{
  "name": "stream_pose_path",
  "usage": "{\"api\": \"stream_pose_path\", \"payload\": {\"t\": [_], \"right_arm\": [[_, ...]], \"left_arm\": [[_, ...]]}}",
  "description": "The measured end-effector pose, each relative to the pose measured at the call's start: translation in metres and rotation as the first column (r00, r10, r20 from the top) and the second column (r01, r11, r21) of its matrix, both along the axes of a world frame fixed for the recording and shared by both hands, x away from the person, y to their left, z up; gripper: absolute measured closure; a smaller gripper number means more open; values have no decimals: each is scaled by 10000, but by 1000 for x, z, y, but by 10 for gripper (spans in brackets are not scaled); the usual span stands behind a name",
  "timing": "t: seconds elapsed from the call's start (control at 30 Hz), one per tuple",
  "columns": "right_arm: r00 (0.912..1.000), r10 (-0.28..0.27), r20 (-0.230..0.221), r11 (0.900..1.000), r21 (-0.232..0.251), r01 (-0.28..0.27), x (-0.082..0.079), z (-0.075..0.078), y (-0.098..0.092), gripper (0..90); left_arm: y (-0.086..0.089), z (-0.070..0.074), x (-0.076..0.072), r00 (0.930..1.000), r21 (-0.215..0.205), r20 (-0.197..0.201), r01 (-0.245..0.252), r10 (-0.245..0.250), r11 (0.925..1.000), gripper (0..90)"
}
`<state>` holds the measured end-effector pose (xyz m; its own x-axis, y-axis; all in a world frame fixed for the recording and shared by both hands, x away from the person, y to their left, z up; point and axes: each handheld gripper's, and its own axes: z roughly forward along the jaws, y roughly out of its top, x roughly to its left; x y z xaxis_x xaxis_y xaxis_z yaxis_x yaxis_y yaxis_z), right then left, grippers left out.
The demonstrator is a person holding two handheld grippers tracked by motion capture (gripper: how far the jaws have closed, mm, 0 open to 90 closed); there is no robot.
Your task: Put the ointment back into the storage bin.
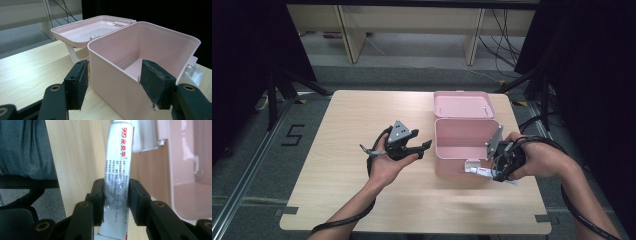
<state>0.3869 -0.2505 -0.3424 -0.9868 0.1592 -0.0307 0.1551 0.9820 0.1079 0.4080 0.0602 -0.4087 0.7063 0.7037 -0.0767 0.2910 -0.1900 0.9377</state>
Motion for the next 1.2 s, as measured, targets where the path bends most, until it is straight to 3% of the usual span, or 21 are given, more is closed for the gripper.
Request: {"api": "stream_pose_path", "payload": {"t": [0.1, 0.13, 0.2, 0.27, 0.33, 0.37, 0.43, 0.47, 0.5, 0.57, 0.6, 0.63, 0.67, 0.9, 0.93, 1.07, 1.17, 1.2], "right_arm": [[10000, 8, -7, 10000, 6, -8, 2, 1, 0, 687], [9996, -284, 23, 9996, -57, 284, 1, 2, 0, 687], [9993, -370, 62, 9993, -95, 370, 1, 3, 0, 687], [9999, 23, 105, 10000, -1, -23, 5, 4, 0, 687], [9993, -349, 91, 9994, -61, 350, 4, 5, 0, 687], [9999, -114, 86, 9999, 26, 113, 6, 6, 0, 687], [9994, -128, 307, 9999, 17, 127, 7, 8, 0, 687], [9996, -191, 196, 9998, 55, 190, 8, 8, 0, 687], [9992, 168, 366, 9998, 109, -172, 12, 8, 0, 687], [9995, -240, 220, 9997, 88, 238, 11, 10, 0, 687], [9996, 11, 285, 9999, 129, -15, 14, 11, 0, 687], [9988, -427, 243, 9991, 53, 426, 13, 12, 0, 687], [9994, -147, 324, 9999, 37, 146, 15, 12, 0, 687], [9985, -182, 524, 9997, 164, 174, 24, 20, 2, 687], [9977, -413, 534, 9991, 118, 408, 24, 21, 3, 687], [9974, -52, 714, 9998, 176, 40, 33, 23, 4, 687], [9961, -523, 714, 9986, 98, 517, 33, 26, 6, 687], [9970, -142, 759, 9998, 139, 132, 37, 26, 6, 687]], "left_arm": [[0, 0, 0, 10000, 2, -4, 1, -1, 10000, 392], [0, 0, 0, 10000, 0, 3, 8, -8, 10000, 392], [0, 0, 0, 10000, -7, 19, 10, -10, 10000, 392], [0, 0, 0, 10000, 5, 21, 12, -12, 10000, 392], [0, 0, 0, 10000, -2, -2, -5, 5, 10000, 392], [1, 0, 0, 10000, 10, 2, -3, 3, 10000, 392], [1, 0, 0, 10000, 23, 10, -15, 15, 10000, 392], [1, 0, 0, 10000, 22, 6, -18, 18, 10000, 392], [1, 0, 0, 10000, 23, 4, -16, 16, 10000, 392], [1, 0, 0, 10000, 9, -8, -3, 3, 10000, 392], [0, 0, 0, 10000, 5, -15, -4, 4, 10000, 392], [0, 0, 0, 10000, 4, -17, -1, 1, 10000, 392], [1, 0, 0, 10000, 24, -11, -1, 1, 10000, 392], [1, 1, 1, 10000, 66, 4, 10, -10, 10000, 391], [1, 1, 1, 10000, 56, 5, 4, -4, 10000, 391], [2, 1, 1, 10000, 70, -6, -8, 8, 10000, 391], [2, 1, 1, 10000, 40, -30, -32, 32, 10000, 391], [2, 1, 1, 10000, 37, -27, -35, 36, 10000, 391]]}}
